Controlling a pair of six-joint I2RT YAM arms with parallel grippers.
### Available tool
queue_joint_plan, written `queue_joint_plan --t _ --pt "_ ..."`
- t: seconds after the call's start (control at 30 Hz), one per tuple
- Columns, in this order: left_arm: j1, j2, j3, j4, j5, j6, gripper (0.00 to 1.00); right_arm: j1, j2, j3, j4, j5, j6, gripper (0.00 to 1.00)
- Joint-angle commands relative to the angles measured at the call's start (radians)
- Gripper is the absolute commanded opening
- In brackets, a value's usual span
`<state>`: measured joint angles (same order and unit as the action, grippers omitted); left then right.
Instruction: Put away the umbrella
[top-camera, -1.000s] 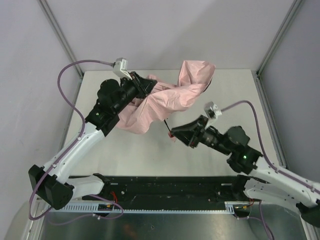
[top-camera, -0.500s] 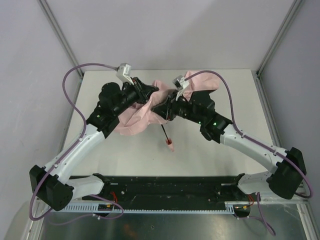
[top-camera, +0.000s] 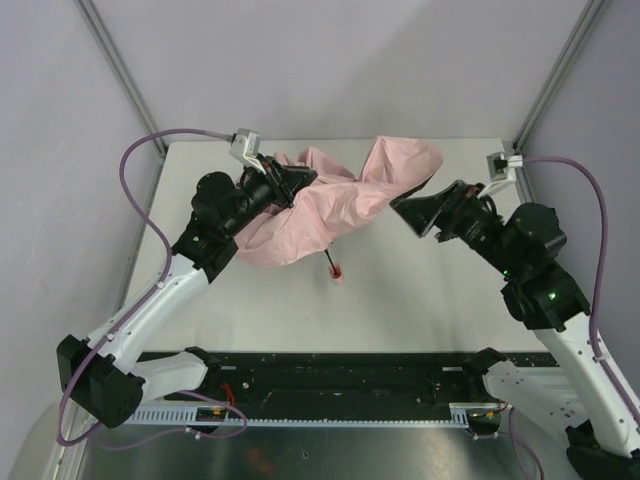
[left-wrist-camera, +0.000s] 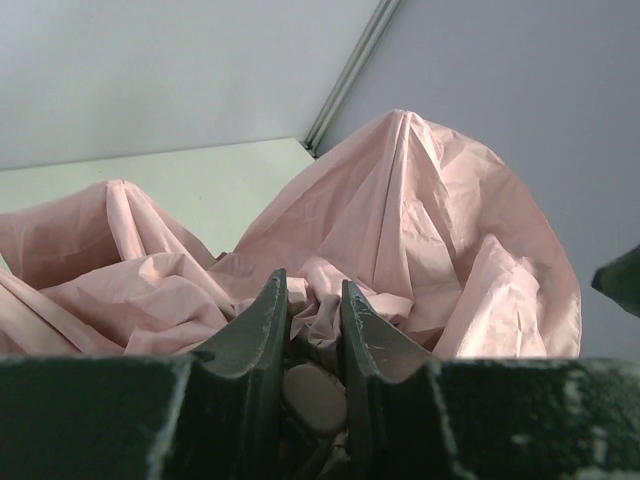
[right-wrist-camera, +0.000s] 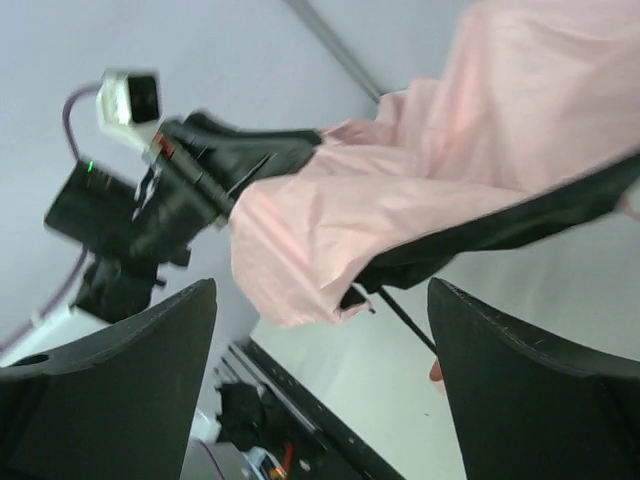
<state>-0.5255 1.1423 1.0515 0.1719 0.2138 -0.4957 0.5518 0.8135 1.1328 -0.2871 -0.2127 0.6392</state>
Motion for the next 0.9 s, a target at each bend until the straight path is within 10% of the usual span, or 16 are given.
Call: queue_joint_plan --t 0.0,0.43,0.57,0.67,0.87 --pt "-0.004 -0.029 0.000 0.185 0.003 0.052 0.00 -0.168 0.027 -0.040 -0.050 -0.074 0.244 0.88" --pt "-0.005 -0.055 0.000 0.199 -0.018 0.088 0.00 -0.264 0.112 -0.139 0.291 -0.305 0.541 0.58" --pt "-0.005 -0.053 -0.003 0.200 -0.066 0.077 0.00 -0.243 0.104 -0.162 0.345 -0.304 0.556 0.30" --pt "-0.005 -0.053 -0.013 0.198 -0.168 0.006 0.00 -0.237 0.060 -0.205 0.403 -0.289 0.523 0.05" --pt "-0.007 -0.001 -0.002 0.203 -0.364 -0.262 0.00 -0.017 0.082 -0.314 0.772 -0.331 0.413 0.00"
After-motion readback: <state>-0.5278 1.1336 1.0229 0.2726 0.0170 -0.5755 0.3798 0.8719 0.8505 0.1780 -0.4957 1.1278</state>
